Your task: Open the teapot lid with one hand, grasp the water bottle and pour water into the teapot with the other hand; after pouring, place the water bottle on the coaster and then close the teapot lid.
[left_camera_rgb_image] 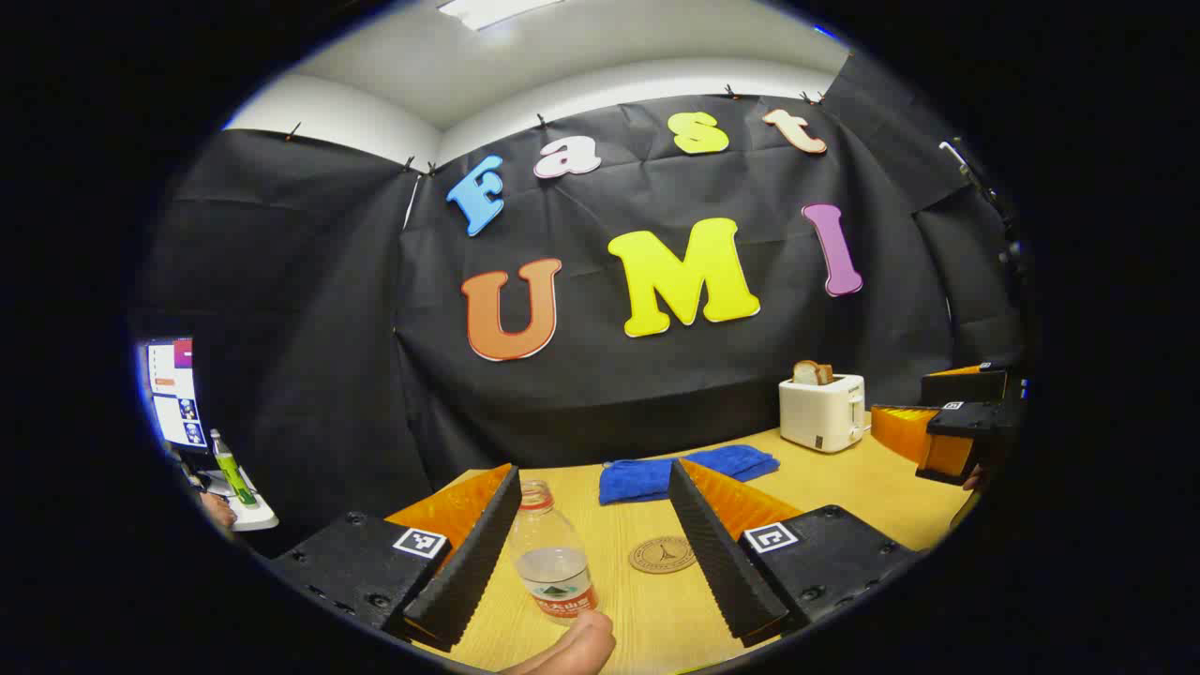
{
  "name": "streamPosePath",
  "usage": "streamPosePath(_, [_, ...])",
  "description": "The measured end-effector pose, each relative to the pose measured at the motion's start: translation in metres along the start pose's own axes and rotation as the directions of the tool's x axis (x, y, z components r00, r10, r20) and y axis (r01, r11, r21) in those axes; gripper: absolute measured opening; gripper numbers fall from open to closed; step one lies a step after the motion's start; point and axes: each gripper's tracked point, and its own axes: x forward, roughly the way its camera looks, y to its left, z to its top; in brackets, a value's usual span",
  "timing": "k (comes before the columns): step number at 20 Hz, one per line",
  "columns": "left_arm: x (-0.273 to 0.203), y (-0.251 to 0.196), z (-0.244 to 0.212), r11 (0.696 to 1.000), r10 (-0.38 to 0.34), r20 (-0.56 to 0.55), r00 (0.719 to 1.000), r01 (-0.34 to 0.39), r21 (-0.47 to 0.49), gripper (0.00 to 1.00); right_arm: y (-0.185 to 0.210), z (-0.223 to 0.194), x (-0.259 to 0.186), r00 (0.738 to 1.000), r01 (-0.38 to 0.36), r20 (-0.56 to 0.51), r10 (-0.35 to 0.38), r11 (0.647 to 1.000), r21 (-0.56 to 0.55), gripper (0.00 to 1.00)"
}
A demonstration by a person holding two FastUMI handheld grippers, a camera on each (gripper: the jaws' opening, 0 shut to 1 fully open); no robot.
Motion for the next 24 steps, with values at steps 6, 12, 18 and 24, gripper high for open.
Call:
streamPosePath(6, [-0.002, 0.019, -0.012, 1.000, 0.006, -0.043, 0.999, -0.007, -0.011, 0.99, 0.012, -0.009, -0.006, 1.000, 0.017, -0.020, -0.017, 0.999, -0.034, 0.97])
streamPosePath(12, [-0.003, 0.025, -0.012, 0.999, 0.003, -0.046, 0.999, -0.005, -0.048, 0.99, 0.015, -0.004, -0.014, 1.000, 0.007, 0.013, -0.007, 0.999, -0.049, 0.95])
streamPosePath(18, [0.005, 0.035, -0.026, 0.998, 0.010, -0.086, 0.996, -0.015, -0.064, 0.99, 0.020, -0.006, -0.016, 1.000, 0.007, 0.020, -0.006, 0.997, -0.075, 0.97])
streamPosePath(24, [0.011, 0.043, -0.037, 0.998, 0.029, -0.110, 0.993, -0.036, -0.059, 0.99, 0.039, -0.024, -0.009, 1.000, -0.018, 0.012, 0.019, 0.992, -0.123, 0.95])
